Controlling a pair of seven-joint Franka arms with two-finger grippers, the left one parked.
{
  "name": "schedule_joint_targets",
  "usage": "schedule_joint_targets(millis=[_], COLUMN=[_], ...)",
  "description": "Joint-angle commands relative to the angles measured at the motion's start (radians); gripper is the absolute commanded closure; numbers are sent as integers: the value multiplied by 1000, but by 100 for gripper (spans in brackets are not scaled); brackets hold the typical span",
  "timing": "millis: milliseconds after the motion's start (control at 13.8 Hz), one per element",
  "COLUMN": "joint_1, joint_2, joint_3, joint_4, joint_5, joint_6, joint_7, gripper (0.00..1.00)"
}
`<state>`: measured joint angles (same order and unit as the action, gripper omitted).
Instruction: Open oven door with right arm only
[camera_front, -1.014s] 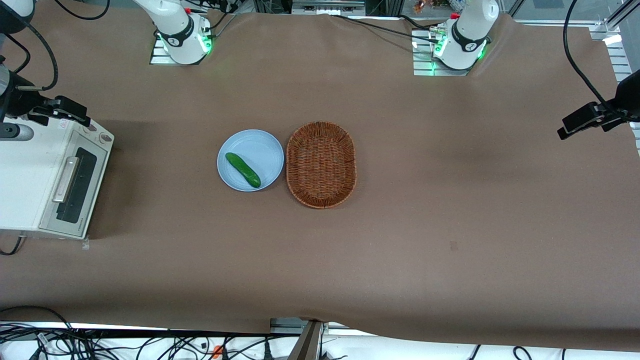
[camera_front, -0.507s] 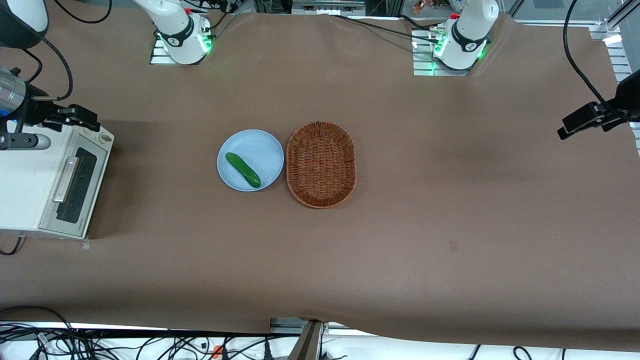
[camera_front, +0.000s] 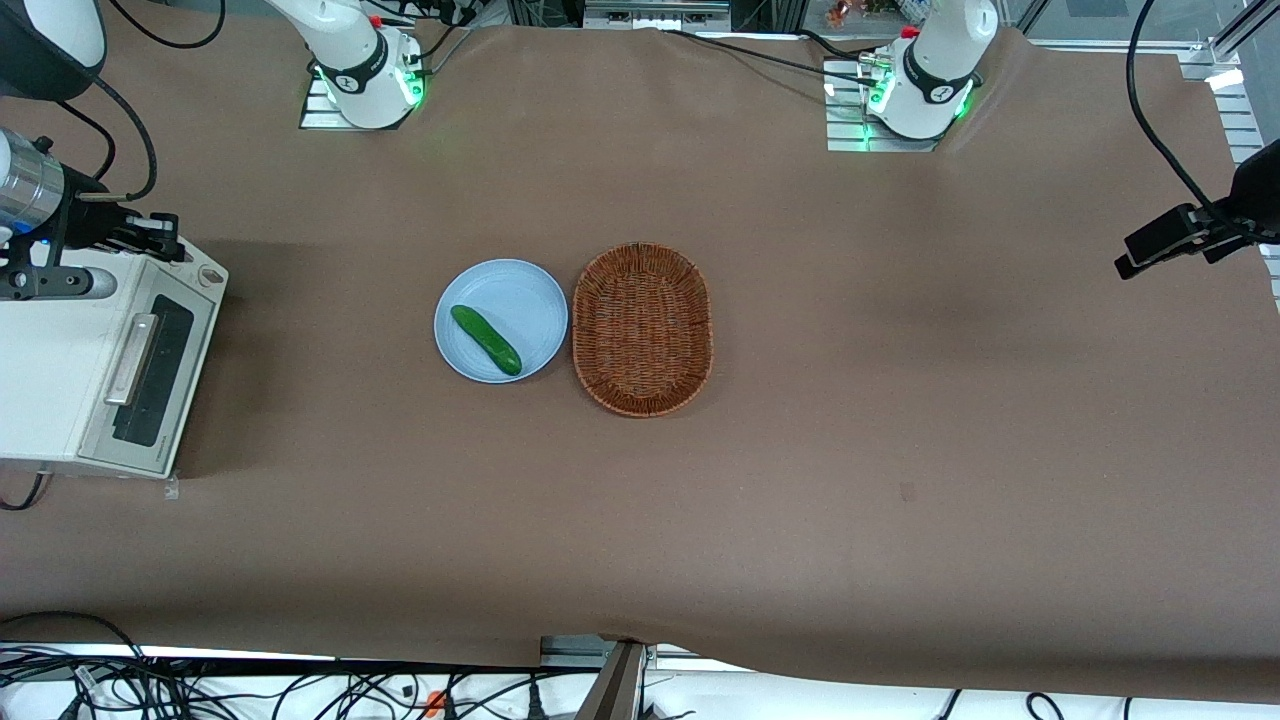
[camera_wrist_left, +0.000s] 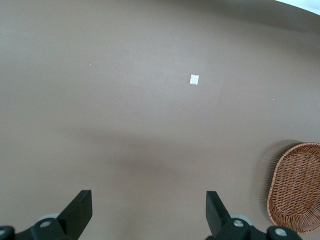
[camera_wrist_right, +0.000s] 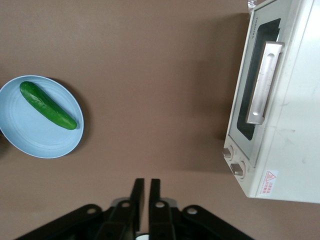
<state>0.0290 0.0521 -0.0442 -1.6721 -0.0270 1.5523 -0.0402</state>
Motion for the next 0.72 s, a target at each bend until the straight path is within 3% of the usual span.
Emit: schedule_joint_targets(millis=[0,290,362,435,507,652], joint_1=[2,35,67,98,110,100], joint_2=[9,77,98,129,156,233], joint_3=[4,4,3,4,3,-9], joint_4=[17,8,14,17,6,6], joint_5=[-81,-224,-288,-404,-478,-514], joint_6=[-21,-8,11,37,61,121], joint_7=[-3,11,11,13,20,54], gripper=[100,100,100,100,100,100])
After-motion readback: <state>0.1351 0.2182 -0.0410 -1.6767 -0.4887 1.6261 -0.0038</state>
